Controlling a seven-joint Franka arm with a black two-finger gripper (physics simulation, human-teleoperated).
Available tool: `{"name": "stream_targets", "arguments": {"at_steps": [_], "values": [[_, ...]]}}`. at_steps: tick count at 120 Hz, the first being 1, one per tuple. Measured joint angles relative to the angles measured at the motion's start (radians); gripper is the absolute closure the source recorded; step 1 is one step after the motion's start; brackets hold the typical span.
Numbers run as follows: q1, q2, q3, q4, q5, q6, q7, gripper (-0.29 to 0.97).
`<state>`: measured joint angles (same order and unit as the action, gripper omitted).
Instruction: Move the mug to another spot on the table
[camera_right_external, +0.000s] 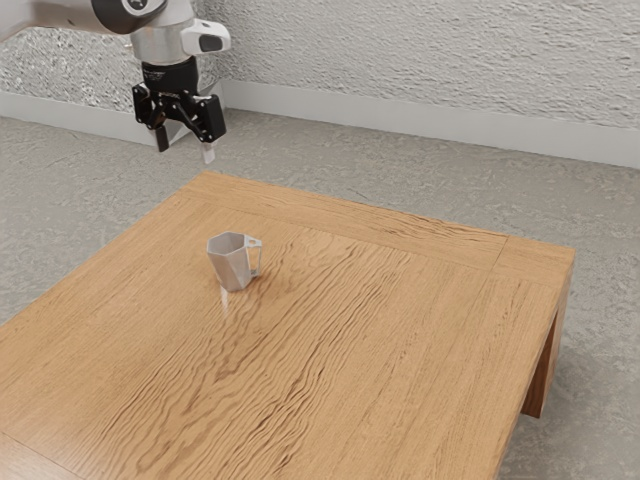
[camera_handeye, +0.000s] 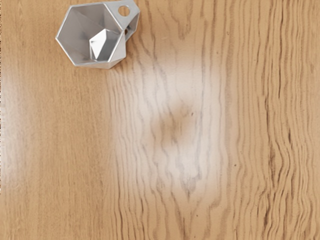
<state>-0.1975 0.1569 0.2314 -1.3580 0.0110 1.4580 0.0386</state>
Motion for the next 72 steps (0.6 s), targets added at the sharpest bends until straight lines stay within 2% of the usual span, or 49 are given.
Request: {"name": "stream_targets", "arguments": {"at_steps": [21,36,47,53,64,72], "values": [[-0.001,0.018,0.003,0.042,0.003,0.001,0.004,0.00],[0.000,0.170,0.003,0.209,0.005,0.017,0.094,0.00],[-0.006,0.224,0.003,0.258,0.011,0.053,0.239,0.00],[-0.026,0.234,0.004,0.259,0.057,0.070,0.319,0.00],[-0.072,0.263,0.007,0.250,0.197,0.117,0.446,0.00],[-0.068,0.303,0.006,0.256,0.253,0.161,0.526,0.00]]}}
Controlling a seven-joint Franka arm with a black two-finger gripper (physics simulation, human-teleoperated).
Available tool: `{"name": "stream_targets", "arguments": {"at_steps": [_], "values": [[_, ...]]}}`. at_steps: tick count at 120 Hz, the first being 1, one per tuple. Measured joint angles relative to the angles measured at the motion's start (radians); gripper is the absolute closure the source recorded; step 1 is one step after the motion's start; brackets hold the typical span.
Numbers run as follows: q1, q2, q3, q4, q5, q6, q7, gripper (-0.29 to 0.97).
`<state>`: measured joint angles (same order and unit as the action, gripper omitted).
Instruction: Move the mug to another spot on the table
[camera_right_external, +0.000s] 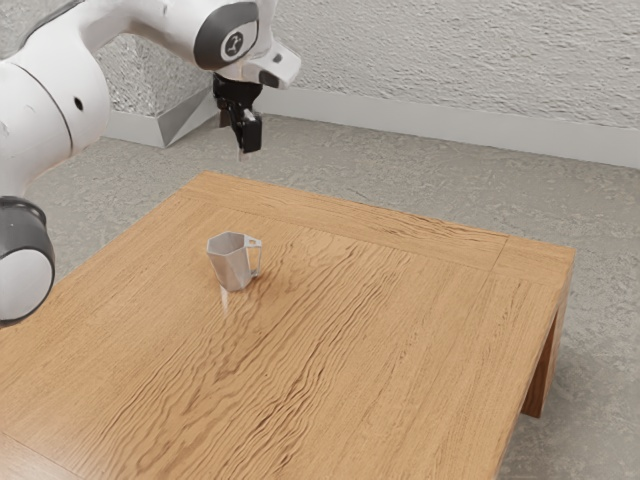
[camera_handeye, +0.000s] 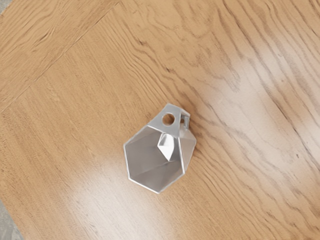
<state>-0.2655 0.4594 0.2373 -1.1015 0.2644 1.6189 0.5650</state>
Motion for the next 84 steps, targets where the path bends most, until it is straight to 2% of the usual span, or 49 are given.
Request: {"name": "stream_targets", "arguments": {"at_steps": [15,32,51,84], "values": [[0.048,0.094,-0.015,0.054,0.009,0.055,0.130,0.00],[0.108,0.186,-0.033,0.166,-0.098,0.044,0.252,0.00],[0.124,0.262,-0.031,0.199,-0.197,0.001,0.357,0.00],[0.115,0.347,0.013,0.202,-0.228,-0.019,0.483,0.00]]}}
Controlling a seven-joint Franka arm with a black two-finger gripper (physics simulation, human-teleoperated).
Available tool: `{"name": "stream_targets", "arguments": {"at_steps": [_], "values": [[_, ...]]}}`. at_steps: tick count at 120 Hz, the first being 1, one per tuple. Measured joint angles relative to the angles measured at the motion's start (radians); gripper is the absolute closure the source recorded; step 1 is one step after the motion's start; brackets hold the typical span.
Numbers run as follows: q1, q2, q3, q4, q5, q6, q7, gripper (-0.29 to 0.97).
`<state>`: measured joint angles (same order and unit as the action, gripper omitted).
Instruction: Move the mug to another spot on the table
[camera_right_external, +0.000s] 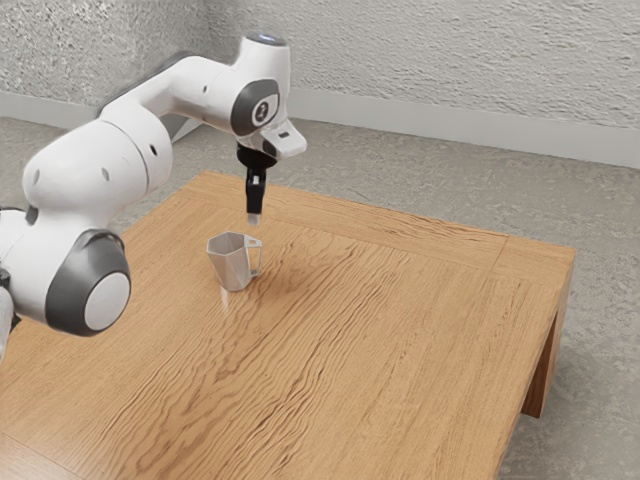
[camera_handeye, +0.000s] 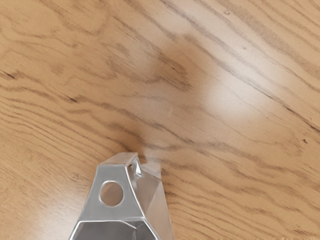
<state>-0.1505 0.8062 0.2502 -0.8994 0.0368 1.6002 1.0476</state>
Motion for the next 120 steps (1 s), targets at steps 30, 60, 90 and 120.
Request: {"name": "stream_targets", "arguments": {"at_steps": [30,60,90,120], "values": [[-0.006,0.039,0.014,-0.001,-0.003,0.022,0.069,0.00],[-0.008,0.076,0.014,-0.010,-0.004,0.052,0.104,0.00],[-0.008,0.091,0.012,-0.045,-0.008,0.083,0.114,0.00],[-0.002,0.115,0.012,-0.058,-0.009,0.117,0.112,0.00]]}}
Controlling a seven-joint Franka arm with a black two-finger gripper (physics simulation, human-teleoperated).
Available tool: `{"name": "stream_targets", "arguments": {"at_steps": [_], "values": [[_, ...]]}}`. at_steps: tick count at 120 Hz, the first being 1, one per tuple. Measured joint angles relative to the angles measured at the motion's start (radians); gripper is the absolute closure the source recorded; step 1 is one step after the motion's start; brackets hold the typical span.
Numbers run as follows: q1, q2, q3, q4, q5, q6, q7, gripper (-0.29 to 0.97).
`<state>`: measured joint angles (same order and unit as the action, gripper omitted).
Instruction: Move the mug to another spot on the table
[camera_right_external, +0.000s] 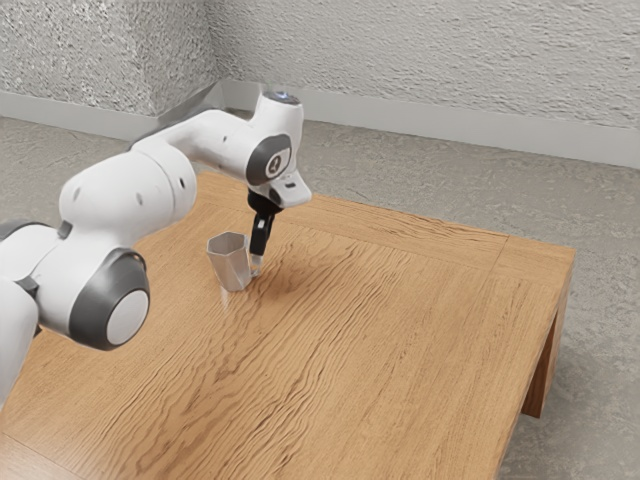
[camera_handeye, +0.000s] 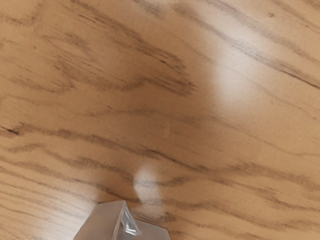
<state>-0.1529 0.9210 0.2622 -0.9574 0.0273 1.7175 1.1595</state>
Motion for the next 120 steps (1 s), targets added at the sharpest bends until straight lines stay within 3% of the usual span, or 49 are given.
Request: {"name": "stream_targets", "arguments": {"at_steps": [83,120], "values": [[0.012,0.026,0.002,-0.071,-0.015,0.082,-0.027,0.00],[0.015,0.026,0.002,-0.083,-0.030,0.100,-0.038,0.21]]}}
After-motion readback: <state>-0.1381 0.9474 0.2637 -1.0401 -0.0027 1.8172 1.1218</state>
